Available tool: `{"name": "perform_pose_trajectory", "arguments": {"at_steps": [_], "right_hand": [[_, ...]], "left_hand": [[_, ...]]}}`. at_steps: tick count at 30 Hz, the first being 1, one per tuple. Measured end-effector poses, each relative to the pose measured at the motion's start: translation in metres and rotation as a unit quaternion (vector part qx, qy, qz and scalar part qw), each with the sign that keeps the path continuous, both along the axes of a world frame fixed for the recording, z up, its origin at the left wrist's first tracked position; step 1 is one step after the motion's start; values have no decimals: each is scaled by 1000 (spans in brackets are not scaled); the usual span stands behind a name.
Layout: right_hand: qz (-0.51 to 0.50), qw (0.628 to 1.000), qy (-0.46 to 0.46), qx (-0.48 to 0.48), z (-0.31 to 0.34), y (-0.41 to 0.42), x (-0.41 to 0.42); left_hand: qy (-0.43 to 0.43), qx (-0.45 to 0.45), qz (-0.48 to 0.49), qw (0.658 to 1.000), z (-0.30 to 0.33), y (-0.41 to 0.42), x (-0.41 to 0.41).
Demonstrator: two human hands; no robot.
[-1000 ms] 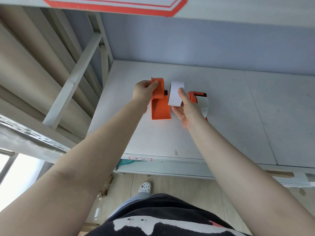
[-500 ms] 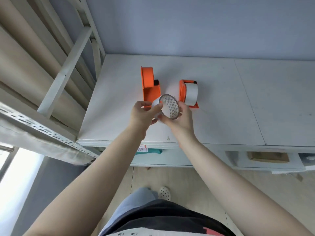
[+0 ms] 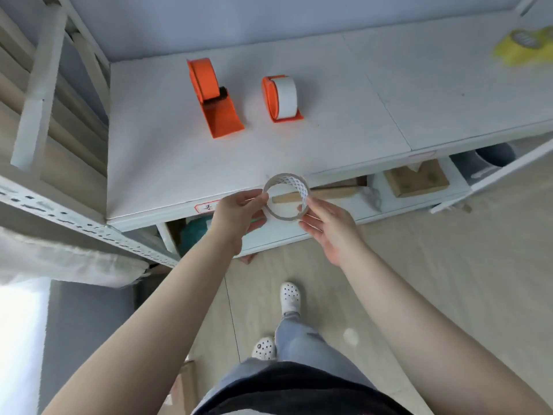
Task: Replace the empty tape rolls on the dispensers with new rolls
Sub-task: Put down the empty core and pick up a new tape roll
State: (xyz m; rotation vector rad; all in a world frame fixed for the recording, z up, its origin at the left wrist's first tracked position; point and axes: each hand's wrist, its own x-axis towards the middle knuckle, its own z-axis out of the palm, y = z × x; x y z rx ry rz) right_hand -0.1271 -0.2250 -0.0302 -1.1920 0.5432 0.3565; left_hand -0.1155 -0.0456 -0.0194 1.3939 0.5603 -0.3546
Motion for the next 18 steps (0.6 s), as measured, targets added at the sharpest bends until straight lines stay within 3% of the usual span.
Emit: {"name": "perform_pose_trajectory", "arguments": {"at_steps": [10, 18], "right_hand": [[-144, 989, 29, 4, -12, -95, -80], [-240, 970, 41, 5, -11, -220, -118]], "left_hand": [[6, -23, -138, 990, -4, -101, -36], [10, -20, -235, 972, -17, -242, -40]]}}
